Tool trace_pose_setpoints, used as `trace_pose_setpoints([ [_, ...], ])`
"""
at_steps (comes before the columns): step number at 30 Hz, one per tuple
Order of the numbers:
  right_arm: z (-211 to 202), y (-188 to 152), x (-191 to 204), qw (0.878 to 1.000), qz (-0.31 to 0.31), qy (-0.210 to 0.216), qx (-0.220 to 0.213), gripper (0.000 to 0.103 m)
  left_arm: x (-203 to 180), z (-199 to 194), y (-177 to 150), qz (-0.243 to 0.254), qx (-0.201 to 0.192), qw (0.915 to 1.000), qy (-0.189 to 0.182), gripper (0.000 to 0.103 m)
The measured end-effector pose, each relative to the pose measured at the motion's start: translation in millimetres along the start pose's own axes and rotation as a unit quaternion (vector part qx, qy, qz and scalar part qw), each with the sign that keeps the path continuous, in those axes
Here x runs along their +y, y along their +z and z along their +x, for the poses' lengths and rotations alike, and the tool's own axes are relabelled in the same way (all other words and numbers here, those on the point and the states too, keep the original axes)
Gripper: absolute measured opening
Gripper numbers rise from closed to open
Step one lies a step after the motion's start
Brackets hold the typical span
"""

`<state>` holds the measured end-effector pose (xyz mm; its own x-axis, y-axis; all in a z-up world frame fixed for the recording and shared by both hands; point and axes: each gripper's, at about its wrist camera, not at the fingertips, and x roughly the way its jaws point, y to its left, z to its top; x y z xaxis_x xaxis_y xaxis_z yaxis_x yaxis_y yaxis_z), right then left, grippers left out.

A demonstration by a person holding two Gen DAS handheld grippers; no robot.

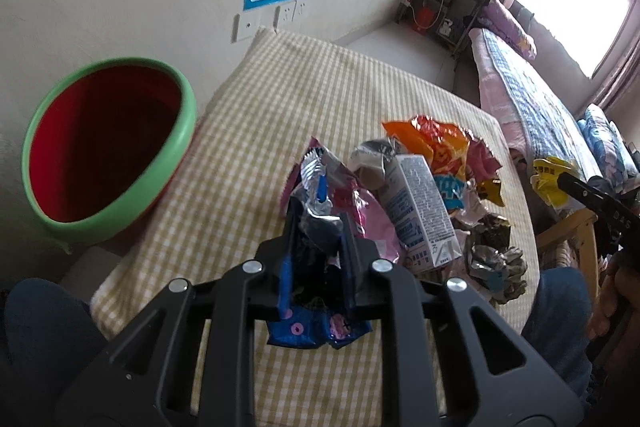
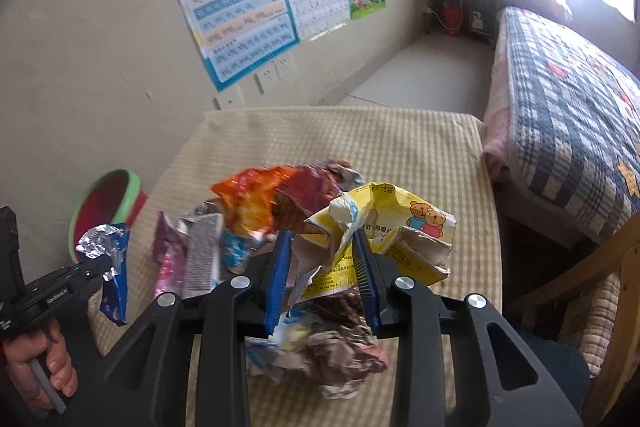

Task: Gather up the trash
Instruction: 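Carry both wrappers over the red bin and open both tools to drop them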

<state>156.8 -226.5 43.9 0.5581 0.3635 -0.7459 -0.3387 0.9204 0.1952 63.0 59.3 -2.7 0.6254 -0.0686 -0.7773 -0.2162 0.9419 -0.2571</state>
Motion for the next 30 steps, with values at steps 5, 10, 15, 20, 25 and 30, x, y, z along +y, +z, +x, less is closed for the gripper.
trace_pose_setpoints([
  [5, -6, 11, 27, 0.999, -0.023, 0.024, -0.009, 0.031, 12, -17, 11, -0.007, -0.022, 0.9997, 0.005, 0.019],
  [10, -5, 25, 60, 0.997, -0.052, 0.051, -0.018, 0.031, 28, -32, 22, -0.015, -0.042, 0.9989, 0.015, 0.019],
  [15, 2, 37, 95, 0.994, -0.08, 0.075, -0.021, 0.031, 53, -48, 33, -0.028, -0.061, 0.9974, 0.026, 0.019],
  [20, 13, 47, 139, 0.987, -0.112, 0.109, -0.023, 0.031, 86, -62, 42, -0.047, -0.074, 0.9953, 0.042, 0.019],
  [25, 28, 48, 187, 0.978, -0.147, 0.144, -0.018, 0.031, 122, -72, 51, -0.064, -0.083, 0.9929, 0.057, 0.019],
  [30, 44, 51, 236, 0.968, -0.177, 0.177, -0.009, 0.031, 151, -79, 58, -0.078, -0.089, 0.9911, 0.061, 0.019],
])
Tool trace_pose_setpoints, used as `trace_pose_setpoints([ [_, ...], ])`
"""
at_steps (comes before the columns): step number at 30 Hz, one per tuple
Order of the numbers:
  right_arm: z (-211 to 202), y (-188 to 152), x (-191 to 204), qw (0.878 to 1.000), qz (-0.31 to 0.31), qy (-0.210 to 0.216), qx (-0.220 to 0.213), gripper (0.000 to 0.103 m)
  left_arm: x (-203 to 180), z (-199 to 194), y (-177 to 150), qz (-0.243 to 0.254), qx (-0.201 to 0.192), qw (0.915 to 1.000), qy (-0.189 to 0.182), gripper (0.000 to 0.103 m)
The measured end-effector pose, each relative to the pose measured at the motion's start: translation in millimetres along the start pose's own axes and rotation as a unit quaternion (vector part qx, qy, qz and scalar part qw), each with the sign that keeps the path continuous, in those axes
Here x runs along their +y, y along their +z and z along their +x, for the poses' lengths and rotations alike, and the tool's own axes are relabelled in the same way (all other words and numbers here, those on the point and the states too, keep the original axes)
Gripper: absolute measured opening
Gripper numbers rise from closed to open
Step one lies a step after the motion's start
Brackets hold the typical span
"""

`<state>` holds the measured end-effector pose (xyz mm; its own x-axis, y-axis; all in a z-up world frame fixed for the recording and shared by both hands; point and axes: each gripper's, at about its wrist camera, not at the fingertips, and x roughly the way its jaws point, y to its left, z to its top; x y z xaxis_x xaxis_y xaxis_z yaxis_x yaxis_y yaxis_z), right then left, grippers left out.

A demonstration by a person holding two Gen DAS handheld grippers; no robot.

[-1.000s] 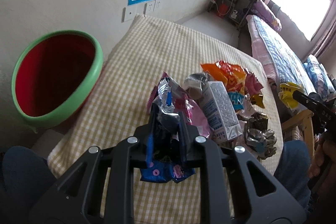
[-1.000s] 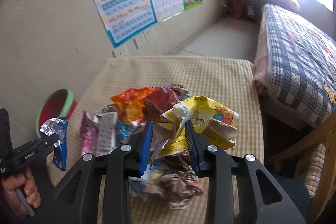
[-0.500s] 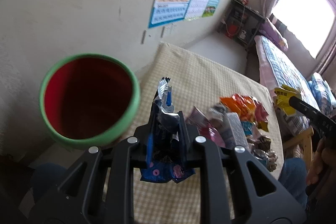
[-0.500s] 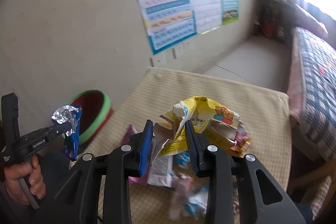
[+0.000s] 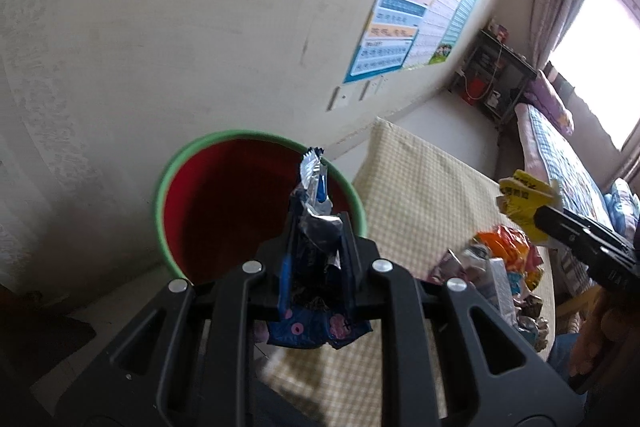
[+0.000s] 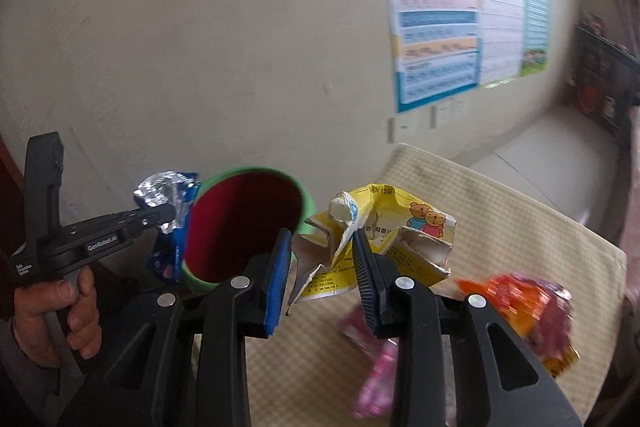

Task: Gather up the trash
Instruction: 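Carry both wrappers over the red bin and open both tools to drop them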

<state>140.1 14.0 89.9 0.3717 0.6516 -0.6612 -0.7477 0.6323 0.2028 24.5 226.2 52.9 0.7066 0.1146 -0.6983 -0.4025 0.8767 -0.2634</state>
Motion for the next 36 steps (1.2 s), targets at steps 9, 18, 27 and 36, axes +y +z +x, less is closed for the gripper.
trace_pose_setpoints([
  [9, 55, 29, 55, 0.998, -0.048, 0.049, 0.015, 0.031, 43, 8, 29, -0.015, -0.009, 0.9998, -0.003, 0.019],
  [18, 111, 41, 93, 0.993, -0.074, 0.084, 0.043, 0.032, 75, 28, 42, -0.024, 0.0, 0.9996, -0.017, 0.019],
  [27, 157, 33, 102, 0.988, -0.093, 0.085, 0.084, 0.04, 107, 51, 45, -0.049, 0.018, 0.998, -0.036, 0.025],
  [36, 152, 25, 98, 0.989, -0.105, 0.07, 0.075, 0.077, 114, 45, 40, -0.064, 0.003, 0.9971, -0.042, 0.083],
])
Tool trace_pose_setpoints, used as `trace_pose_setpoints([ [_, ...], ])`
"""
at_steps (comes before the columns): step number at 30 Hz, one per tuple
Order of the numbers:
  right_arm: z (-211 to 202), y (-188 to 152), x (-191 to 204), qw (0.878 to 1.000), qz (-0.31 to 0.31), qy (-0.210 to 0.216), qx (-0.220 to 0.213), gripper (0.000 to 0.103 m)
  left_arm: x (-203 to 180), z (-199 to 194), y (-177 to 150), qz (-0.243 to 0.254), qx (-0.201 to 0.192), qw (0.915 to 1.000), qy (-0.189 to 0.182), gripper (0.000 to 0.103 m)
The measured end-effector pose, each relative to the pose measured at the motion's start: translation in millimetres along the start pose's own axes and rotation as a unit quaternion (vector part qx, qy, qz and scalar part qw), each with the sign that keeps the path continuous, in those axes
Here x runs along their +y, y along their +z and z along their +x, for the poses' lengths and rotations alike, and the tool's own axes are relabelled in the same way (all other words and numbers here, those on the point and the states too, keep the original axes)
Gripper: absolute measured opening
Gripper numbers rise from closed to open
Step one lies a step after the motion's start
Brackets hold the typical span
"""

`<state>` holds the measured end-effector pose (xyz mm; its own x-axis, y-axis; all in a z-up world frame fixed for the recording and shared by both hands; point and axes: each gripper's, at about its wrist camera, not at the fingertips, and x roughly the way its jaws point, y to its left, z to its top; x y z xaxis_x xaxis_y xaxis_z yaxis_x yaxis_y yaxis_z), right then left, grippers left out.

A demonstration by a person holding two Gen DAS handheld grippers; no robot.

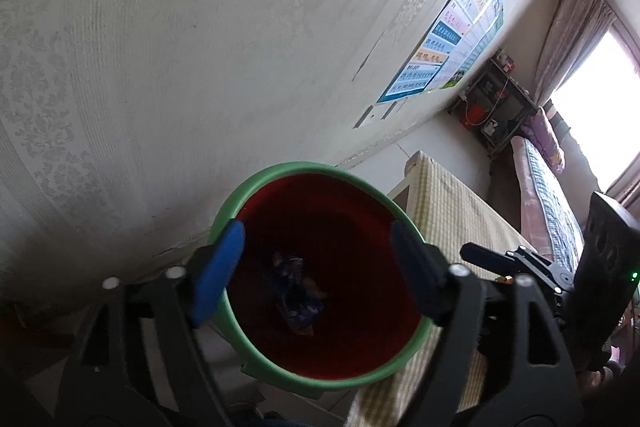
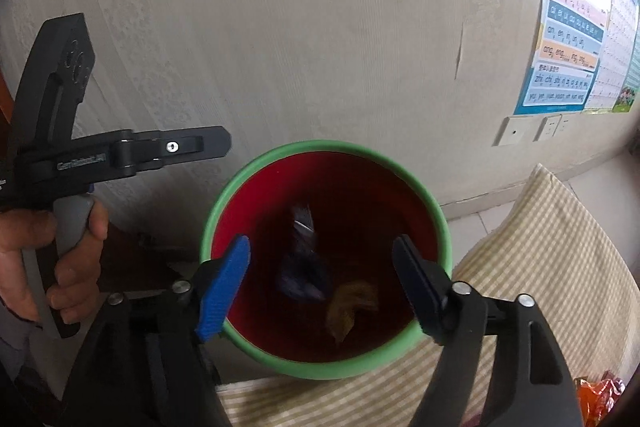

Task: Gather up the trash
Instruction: 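Carry both wrappers over the red bin and open both tools to drop them, then move both tools back over the wrapper pile on the table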

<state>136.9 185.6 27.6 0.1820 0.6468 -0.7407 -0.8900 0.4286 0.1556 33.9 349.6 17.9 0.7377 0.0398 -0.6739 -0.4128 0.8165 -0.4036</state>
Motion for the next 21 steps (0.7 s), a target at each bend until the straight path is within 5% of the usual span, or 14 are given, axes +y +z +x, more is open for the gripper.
trace_pose_setpoints([
  [3, -7, -3, -5, 1.0, 0.003, -0.016, -0.006, 0.089, -3, -6, -3, 0.0, -0.012, 0.9998, 0.016, 0.098],
  [21, -96, -72, -35, 0.991, 0.091, -0.097, -0.02, 0.096, -76, -32, -52, 0.047, -0.005, 0.9979, 0.046, 0.098],
])
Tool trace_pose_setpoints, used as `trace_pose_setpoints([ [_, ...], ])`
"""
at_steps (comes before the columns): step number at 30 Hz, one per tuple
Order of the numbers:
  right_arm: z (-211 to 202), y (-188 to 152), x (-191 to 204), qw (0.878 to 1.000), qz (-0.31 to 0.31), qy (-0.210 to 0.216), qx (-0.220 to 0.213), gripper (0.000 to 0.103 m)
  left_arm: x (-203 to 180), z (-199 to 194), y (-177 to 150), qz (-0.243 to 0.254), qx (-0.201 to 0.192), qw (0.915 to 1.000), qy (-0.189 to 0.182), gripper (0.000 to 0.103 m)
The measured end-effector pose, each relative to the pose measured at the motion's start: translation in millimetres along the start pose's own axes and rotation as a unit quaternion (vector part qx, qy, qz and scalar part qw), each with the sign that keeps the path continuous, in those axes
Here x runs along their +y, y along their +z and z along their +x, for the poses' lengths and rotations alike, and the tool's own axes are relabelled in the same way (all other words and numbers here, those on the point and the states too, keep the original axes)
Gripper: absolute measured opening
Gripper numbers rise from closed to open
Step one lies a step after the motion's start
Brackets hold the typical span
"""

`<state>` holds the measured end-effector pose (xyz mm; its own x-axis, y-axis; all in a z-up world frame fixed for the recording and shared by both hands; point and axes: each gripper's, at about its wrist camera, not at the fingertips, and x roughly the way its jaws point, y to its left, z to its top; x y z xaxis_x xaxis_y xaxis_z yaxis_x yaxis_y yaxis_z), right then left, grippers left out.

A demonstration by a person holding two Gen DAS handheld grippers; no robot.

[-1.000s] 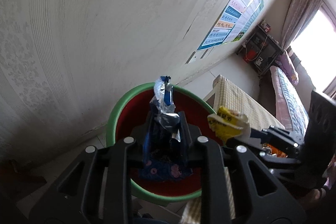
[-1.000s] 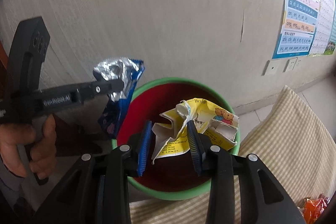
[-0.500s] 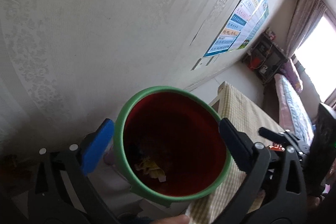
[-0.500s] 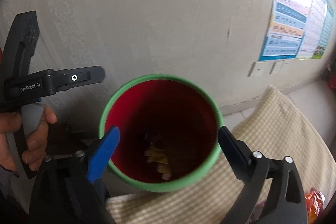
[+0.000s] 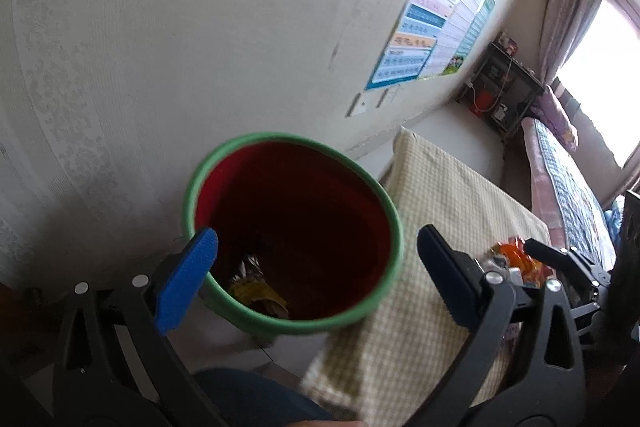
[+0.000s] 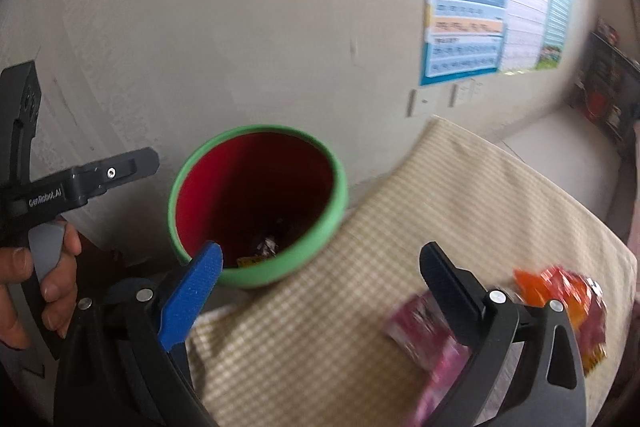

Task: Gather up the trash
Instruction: 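Move both tools back over the wrapper pile on the table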

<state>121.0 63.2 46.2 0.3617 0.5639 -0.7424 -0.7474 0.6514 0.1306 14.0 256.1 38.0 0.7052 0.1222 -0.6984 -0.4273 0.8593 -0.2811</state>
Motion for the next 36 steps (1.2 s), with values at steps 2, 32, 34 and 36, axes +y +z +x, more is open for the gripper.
trace_pose_setpoints([
  [2, -15, -7, -7, 1.0, 0.012, -0.006, -0.005, 0.096, -11, 0, -9, 0.008, 0.007, 0.9999, 0.005, 0.098],
  [32, -149, -156, -161, 0.971, 0.167, -0.17, 0.009, 0.096, -190, 24, -112, 0.114, 0.126, 0.9834, -0.063, 0.098],
  [34, -146, -163, -167, 0.971, 0.174, -0.163, 0.031, 0.096, -194, 25, -112, 0.114, 0.127, 0.983, -0.068, 0.098],
  [36, -145, -172, -174, 0.97, 0.185, -0.155, 0.042, 0.096, -198, 26, -114, 0.112, 0.128, 0.982, -0.081, 0.098],
])
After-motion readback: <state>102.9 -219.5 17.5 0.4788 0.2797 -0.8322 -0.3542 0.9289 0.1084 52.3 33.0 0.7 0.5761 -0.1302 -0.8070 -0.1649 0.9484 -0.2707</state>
